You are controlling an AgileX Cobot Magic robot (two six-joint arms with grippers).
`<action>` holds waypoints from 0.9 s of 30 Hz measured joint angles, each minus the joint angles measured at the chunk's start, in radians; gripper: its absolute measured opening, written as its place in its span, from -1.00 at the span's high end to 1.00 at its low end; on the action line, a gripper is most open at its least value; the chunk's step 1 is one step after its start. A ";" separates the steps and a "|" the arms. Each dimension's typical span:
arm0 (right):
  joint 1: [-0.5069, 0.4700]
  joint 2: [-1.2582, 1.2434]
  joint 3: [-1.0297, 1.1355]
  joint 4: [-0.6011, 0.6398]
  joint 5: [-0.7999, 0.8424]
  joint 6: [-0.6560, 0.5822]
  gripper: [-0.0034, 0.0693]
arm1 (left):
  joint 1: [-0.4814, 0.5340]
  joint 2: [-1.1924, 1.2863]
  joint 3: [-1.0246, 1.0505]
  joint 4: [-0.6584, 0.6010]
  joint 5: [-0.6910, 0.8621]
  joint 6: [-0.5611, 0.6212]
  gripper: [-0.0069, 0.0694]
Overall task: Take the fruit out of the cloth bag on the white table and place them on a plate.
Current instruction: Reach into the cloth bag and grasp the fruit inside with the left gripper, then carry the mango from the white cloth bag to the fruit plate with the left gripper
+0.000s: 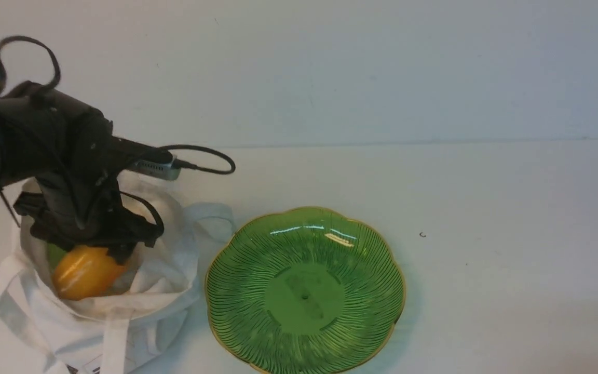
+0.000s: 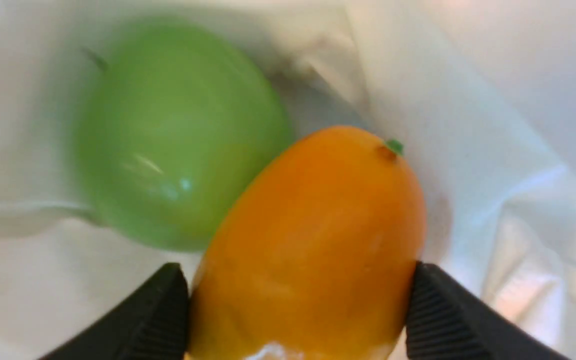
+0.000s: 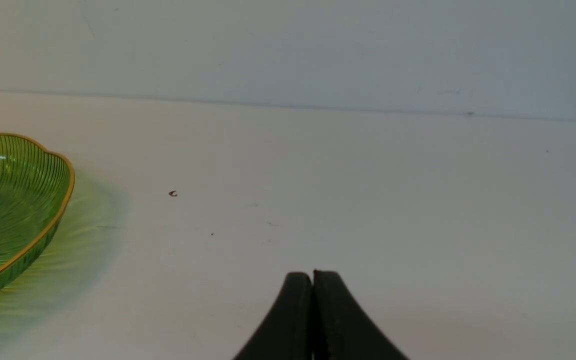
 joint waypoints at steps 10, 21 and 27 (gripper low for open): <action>0.000 0.000 0.000 0.000 0.000 0.000 0.95 | -0.001 -0.145 0.002 -0.114 0.057 0.072 -0.49; 0.000 0.000 0.000 0.000 0.000 0.000 0.95 | -0.136 -0.324 0.003 -0.639 -0.050 0.356 -0.48; 0.000 0.000 0.000 0.000 0.000 0.000 0.95 | -0.286 -0.185 0.003 -0.825 -0.214 0.516 -0.48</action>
